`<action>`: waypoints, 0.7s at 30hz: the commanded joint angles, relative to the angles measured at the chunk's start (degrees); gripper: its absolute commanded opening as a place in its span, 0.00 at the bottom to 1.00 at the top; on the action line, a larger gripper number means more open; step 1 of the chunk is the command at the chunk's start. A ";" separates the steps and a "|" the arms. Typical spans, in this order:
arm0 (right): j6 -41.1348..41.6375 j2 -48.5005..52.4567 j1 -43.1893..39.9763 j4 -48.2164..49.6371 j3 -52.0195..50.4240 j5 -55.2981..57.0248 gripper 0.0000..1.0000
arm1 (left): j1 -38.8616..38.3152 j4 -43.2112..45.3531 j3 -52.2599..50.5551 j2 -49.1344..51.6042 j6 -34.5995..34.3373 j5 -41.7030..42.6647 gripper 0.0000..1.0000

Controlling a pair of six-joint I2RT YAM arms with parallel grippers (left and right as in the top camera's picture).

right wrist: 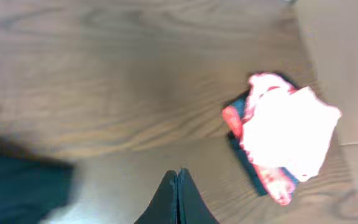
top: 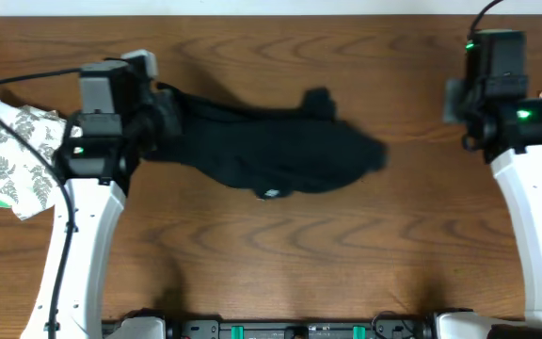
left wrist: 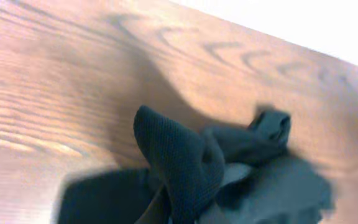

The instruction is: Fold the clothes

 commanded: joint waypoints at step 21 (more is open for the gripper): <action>-20.04 8.00 10.43 4.44 -17.53 -32.89 0.57 | 0.17 -3.17 1.86 -0.68 -1.40 0.15 0.06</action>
